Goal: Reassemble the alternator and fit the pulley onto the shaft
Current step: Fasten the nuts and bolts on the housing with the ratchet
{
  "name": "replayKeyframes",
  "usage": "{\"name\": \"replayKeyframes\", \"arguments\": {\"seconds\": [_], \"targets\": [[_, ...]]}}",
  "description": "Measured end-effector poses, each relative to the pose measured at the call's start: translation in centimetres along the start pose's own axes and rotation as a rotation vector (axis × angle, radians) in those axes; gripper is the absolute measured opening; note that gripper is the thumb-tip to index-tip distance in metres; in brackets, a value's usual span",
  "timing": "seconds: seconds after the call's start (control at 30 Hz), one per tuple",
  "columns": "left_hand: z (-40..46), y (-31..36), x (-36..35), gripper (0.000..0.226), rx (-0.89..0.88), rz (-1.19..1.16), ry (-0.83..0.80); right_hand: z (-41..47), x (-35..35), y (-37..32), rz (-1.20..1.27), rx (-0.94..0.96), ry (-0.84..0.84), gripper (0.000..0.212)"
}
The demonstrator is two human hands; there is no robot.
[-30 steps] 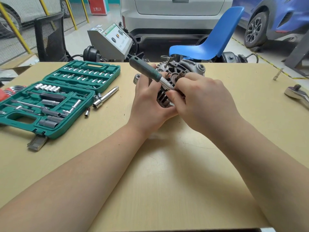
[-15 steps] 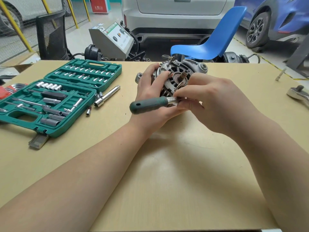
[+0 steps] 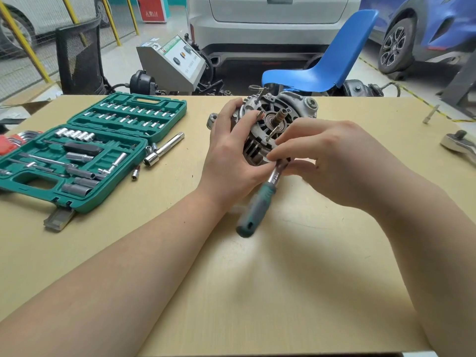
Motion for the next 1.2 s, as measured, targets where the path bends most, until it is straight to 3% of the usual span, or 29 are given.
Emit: {"name": "replayKeyframes", "arguments": {"seconds": [0.37, 0.7, 1.03, 1.2], "targets": [[-0.1, -0.2, 0.1, 0.078, -0.009, 0.07, 0.023, -0.2, -0.7, 0.0, -0.057, 0.082, 0.053, 0.017], [-0.4, -0.6, 0.8, 0.078, -0.001, 0.063, -0.004, 0.7, -1.0, 0.9, -0.032, 0.206, -0.016, 0.036], [-0.1, -1.2, 1.4, 0.083, 0.036, -0.014, -0.096, 0.4, -1.6, 0.8, -0.046, 0.236, -0.036, 0.039], [0.3, -1.4, 1.1, 0.085, 0.054, 0.093, -0.099, 0.1, -2.0, 0.6, -0.03, 0.202, -0.017, 0.038]]}}
Point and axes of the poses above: each hand's wrist, its own z-axis towards the middle knuckle, its own x-axis out of the back of the hand, y = z × x, the point moved 1 cm from there along z, towards the middle knuckle, and after that the axes turned 7 degrees about -y, right-handed, at the moved point
